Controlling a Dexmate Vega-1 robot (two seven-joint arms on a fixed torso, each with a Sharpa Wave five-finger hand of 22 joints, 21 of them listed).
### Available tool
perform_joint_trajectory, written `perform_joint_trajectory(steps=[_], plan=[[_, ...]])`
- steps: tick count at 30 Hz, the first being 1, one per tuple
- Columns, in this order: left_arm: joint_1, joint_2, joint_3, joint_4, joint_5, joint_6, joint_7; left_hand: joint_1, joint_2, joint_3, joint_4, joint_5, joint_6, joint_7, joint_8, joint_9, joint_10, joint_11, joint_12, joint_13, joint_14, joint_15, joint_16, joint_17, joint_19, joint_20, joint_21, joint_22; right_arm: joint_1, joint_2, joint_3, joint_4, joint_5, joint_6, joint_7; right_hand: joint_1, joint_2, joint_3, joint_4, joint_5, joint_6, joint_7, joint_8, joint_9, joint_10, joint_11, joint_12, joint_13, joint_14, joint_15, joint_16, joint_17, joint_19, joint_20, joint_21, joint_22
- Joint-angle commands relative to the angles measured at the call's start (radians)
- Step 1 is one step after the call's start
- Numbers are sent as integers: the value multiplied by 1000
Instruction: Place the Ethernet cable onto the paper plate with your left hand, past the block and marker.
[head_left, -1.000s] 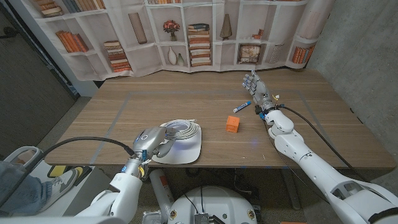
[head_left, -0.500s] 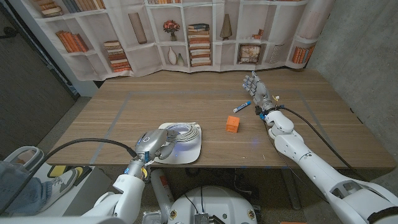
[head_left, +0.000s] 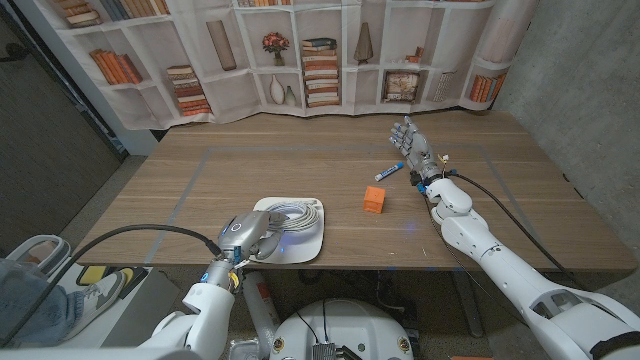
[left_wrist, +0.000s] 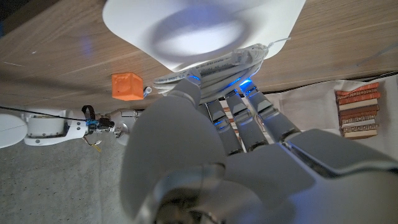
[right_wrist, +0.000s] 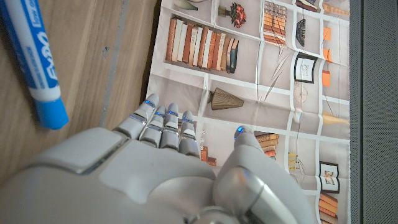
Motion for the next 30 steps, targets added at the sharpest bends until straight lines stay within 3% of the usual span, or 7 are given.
perform_joint_trajectory(steps=[1, 30], plan=[[-26, 18, 25, -12, 12, 48, -40, -3, 7, 7, 1, 5, 5, -7, -3, 3, -2, 0, -6, 2, -7, -111, -5, 3, -8, -27, 0, 2, 1, 4, -2, 9, 3, -3, 1, 10, -1, -1, -5, -4, 9, 1, -1, 5, 10, -2, 2, 5, 8, -2, 1, 4, 9, -9, -7, 5], [-85, 45, 60, 17, -48, 63, -58, -9, 8, 9, 4, 4, 1, -7, -6, 4, -8, 1, -6, 2, -13, -106, -3, 4, -13, -21, 1, 3, -7, -1, -2, -15, -7, -4, -16, 11, 2, 0, -7, -4, 10, 0, -2, 5, 11, -3, 2, 5, 12, -2, 2, 4, 14, -7, -10, 5]])
